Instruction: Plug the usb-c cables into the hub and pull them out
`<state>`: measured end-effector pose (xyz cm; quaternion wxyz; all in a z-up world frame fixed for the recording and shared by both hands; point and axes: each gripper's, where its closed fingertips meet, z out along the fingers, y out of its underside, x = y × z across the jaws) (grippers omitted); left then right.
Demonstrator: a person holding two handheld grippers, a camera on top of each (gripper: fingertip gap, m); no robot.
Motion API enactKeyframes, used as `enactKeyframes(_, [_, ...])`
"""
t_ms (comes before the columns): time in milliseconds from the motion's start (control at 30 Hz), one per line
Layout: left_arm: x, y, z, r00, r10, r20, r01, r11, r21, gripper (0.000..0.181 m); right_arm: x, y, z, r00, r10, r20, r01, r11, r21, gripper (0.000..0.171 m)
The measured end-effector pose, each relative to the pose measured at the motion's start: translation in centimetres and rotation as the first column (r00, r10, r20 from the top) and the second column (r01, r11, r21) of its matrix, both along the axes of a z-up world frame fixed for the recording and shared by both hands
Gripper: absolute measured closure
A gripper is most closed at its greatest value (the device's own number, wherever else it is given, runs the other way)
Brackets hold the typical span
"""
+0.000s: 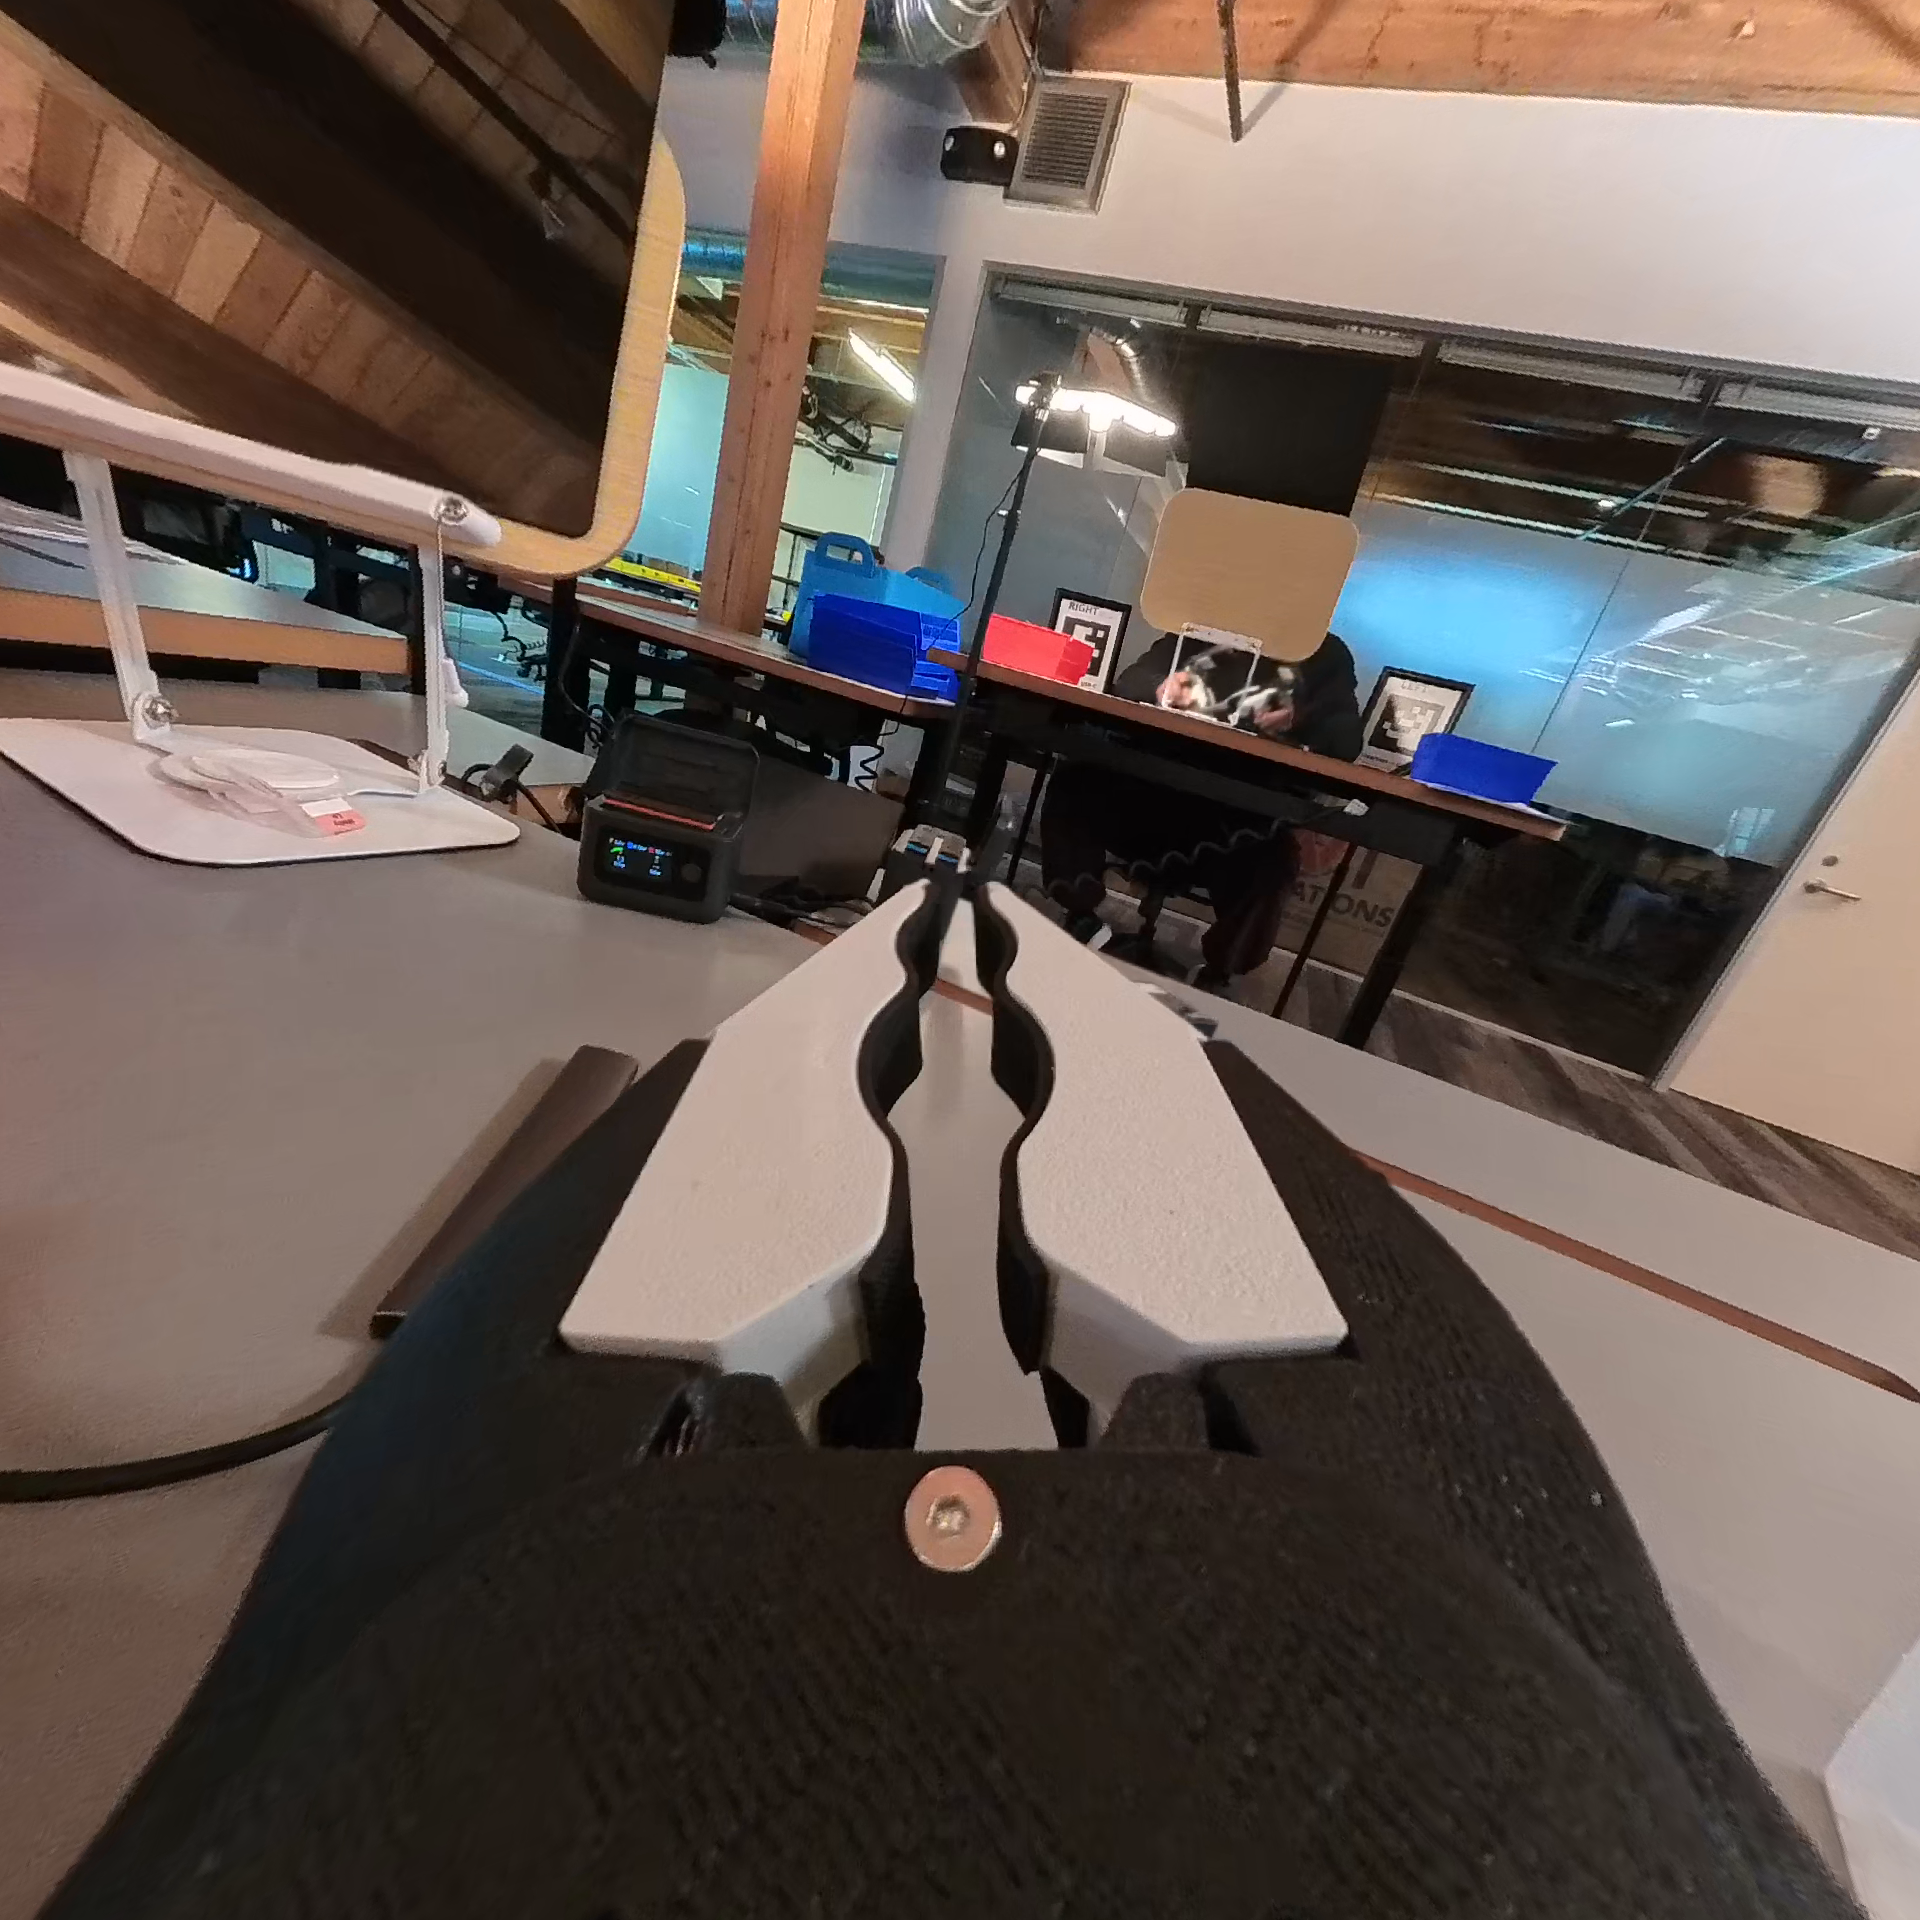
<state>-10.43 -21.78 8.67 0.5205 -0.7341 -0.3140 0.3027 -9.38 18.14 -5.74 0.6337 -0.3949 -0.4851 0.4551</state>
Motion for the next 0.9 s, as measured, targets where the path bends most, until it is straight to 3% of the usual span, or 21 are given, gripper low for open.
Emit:
enactKeyframes(33, [0.9, 2.0, 1.3, 0.996, -0.086, -0.023, 0.087, 0.995, 0.043, 0.179, 0.1, 0.2, 0.2, 1.000, -0.006, -0.006, 0.006, 1.000, 0.000, 0.167])
enactKeyframes(100, [2.4, 6.2, 2.5, 0.968, -0.249, -0.030, 0.251, 0.962, 0.106, 0.180, 0.3, 0.6, 0.4, 1.000, -0.019, -0.016, 0.019, 1.000, -0.007, 0.167])
enactKeyframes(200, [2.9, 12.4, 1.9, 0.901, -0.434, 0.012, 0.425, 0.888, 0.173, 0.180, 0.5, 1.3, 0.6, 0.999, -0.034, -0.026, 0.033, 0.999, -0.031, 0.167])
enactKeyframes(300, [1.7, 18.5, -1.2, 0.836, -0.538, 0.107, 0.507, 0.833, 0.221, 0.179, 0.7, 1.7, 0.7, 0.999, -0.044, -0.032, 0.042, 0.998, -0.043, 0.167])
enactKeyframes(400, [0.9, 24.9, -4.3, 0.711, -0.674, 0.202, 0.578, 0.723, 0.379, 0.180, 0.8, 1.7, 0.9, 0.998, -0.052, -0.036, 0.051, 0.998, -0.027, 0.167])
enactKeyframes(467, [-0.3, 28.5, -6.1, 0.657, -0.717, 0.234, 0.569, 0.674, 0.471, 0.180, 1.0, 2.0, 1.2, 0.996, -0.078, -0.047, 0.077, 0.997, -0.005, 0.167])
enactKeyframes(567, [-2.8, 33.0, -9.2, 0.642, -0.714, 0.280, 0.514, 0.672, 0.533, 0.180, 1.6, 3.2, 1.7, 0.987, -0.141, -0.070, 0.142, 0.990, 0.005, 0.168])
enactKeyframes(700, [-4.5, 37.6, -13.0, 0.568, -0.732, 0.377, 0.379, 0.639, 0.669, 0.180, 2.2, 4.8, 1.9, 0.979, -0.189, -0.077, 0.185, 0.982, -0.047, 0.168])
enactKeyframes(800, [-5.3, 40.1, -16.5, 0.525, -0.712, 0.467, 0.287, 0.664, 0.690, 0.180, 2.5, 5.9, 1.9, 0.967, -0.246, -0.064, 0.243, 0.968, -0.056, 0.169])
enactKeyframes(900, [-6.3, 41.4, -19.6, 0.544, -0.657, 0.521, 0.272, 0.726, 0.631, 0.180, 2.5, 7.3, 1.0, 0.935, -0.353, 0.015, 0.354, 0.935, -0.013, 0.169])
